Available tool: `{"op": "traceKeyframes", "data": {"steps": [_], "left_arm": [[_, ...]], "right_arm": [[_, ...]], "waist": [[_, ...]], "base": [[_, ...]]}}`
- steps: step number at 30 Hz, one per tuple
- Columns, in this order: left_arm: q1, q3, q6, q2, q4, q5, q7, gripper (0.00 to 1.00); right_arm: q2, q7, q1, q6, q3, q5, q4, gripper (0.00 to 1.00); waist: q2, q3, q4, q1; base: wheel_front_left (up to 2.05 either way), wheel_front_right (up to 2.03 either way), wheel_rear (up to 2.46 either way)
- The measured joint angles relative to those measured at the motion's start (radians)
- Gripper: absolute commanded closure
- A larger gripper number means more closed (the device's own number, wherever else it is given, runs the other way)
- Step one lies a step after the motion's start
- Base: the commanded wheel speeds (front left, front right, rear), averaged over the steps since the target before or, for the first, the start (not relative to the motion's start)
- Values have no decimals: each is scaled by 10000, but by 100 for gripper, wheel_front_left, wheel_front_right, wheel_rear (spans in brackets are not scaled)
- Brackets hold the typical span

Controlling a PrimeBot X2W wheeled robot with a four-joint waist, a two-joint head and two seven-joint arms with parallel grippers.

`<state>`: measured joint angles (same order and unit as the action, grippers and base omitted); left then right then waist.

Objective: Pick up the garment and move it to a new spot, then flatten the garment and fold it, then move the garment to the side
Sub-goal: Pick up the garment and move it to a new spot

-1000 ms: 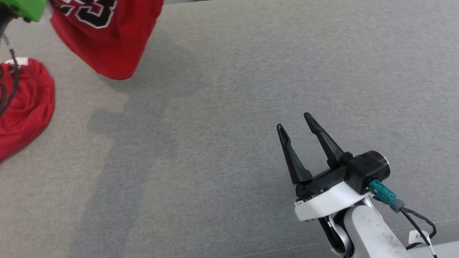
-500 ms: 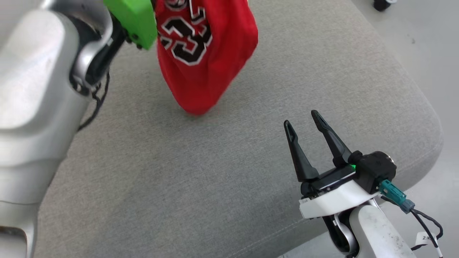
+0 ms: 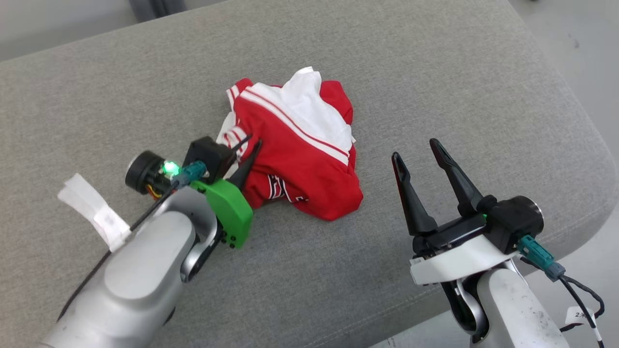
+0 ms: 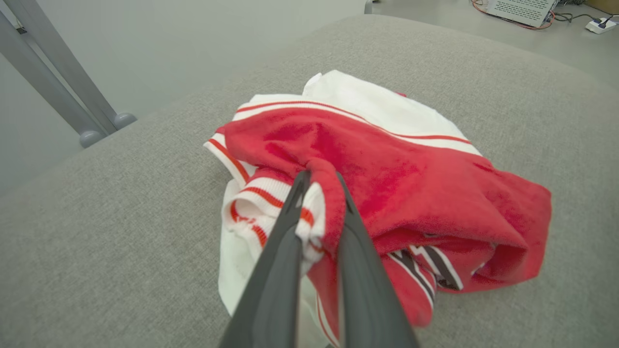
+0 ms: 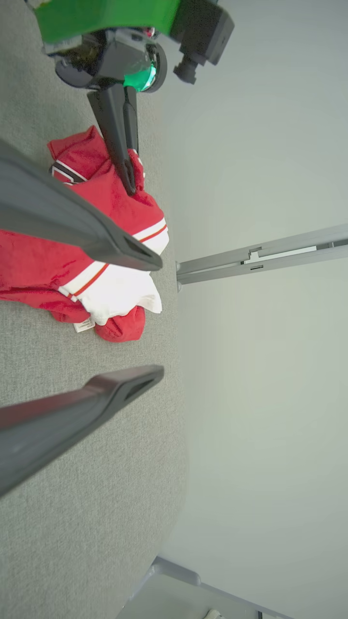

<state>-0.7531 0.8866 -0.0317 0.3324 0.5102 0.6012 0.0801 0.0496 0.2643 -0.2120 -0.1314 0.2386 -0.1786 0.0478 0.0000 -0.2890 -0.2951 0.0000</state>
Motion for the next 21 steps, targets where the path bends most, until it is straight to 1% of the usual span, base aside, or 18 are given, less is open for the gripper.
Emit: {"op": "traceKeyframes", "data": {"steps": [2,3,4,5,7,9,13,15,16,17,21], "left_arm": [[451,12,117,-92,242,63,339,100],[628,-4,194,-123,311,100,502,90],[823,-13,270,-153,372,128,667,51],[1029,-38,372,-173,385,136,878,0],[1414,-184,612,-211,349,244,1220,0],[1843,-387,959,-184,180,234,1530,0],[2659,-1062,1582,-119,-470,255,1779,0],[3245,-1758,1904,-107,-1241,134,1806,0],[3549,-2236,1983,-140,-1732,17,1814,0],[3818,-2602,2036,-194,-2098,-36,1829,0],[5461,-4301,2171,-502,-3427,-884,1841,0]], "right_arm": [[2,0,16,0,-23,84,36,0],[4,0,28,0,-23,115,59,0],[-2,-2,47,0,-12,159,84,0],[-4,0,85,0,-12,180,105,0],[0,0,221,0,-27,224,134,0],[0,0,365,0,-21,244,190,0],[-2,-2,666,0,8,313,332,0],[-2,-2,832,0,40,316,385,0],[-2,0,902,0,25,318,414,0],[-4,0,962,0,23,322,430,0],[-2,0,1158,0,-46,343,479,0]], "waist": [[0,82,169,0],[0,133,232,0],[0,207,300,0],[0,295,367,0],[0,465,487,0],[0,685,621,0],[0,1127,887,0],[0,1385,1049,0],[0,1512,1134,0],[0,1613,1206,0],[0,2020,1596,0]], "base": [[0,0,0],[0,0,0],[0,0,0],[0,0,0],[0,0,0],[0,0,0],[0,0,0],[0,0,0],[0,0,0],[0,0,0],[0,0,0]]}}
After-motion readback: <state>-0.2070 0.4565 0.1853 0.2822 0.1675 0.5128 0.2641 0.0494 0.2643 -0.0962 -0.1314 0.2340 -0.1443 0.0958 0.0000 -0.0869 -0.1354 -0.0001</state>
